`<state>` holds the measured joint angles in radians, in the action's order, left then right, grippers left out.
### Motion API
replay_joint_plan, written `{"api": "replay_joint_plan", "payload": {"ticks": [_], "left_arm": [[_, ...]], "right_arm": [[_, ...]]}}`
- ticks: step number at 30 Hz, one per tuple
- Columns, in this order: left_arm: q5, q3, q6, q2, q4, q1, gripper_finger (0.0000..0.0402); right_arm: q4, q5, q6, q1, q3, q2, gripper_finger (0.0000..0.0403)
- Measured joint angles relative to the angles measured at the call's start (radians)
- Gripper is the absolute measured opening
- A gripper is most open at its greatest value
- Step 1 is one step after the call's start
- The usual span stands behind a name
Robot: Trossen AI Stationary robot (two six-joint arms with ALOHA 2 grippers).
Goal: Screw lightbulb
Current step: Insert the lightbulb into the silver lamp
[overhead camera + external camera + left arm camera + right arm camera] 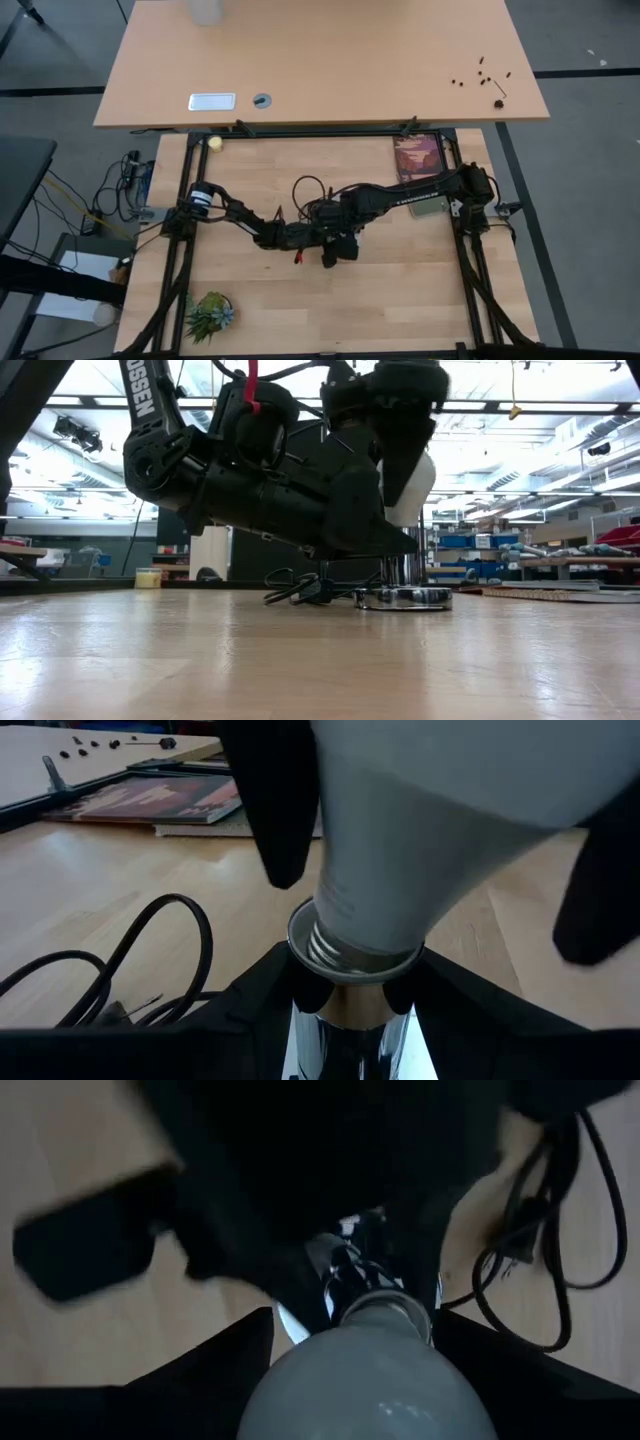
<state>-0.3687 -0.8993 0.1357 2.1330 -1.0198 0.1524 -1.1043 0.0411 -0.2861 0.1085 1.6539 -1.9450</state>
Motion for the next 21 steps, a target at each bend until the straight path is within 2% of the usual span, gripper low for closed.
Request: {"api": "replay_joint_plan", "payload": {"ticks": [5,11,21], "left_arm": [[0.007,0.000,-0.002,0.000,0.001,0.001,0.0184],[0.011,0.000,-0.024,0.000,0.002,0.012,0.0184],[0.015,0.000,-0.001,0.000,0.005,0.014,0.0184]], "right_arm": [[0.034,0.008,-0.104,-0.012,0.000,0.000,0.0264],[0.031,-0.002,-0.163,-0.033,0.000,0.000,0.0280],[0.042,0.000,-0.298,-0.045,-0.019,0.003,0.0278]]}}
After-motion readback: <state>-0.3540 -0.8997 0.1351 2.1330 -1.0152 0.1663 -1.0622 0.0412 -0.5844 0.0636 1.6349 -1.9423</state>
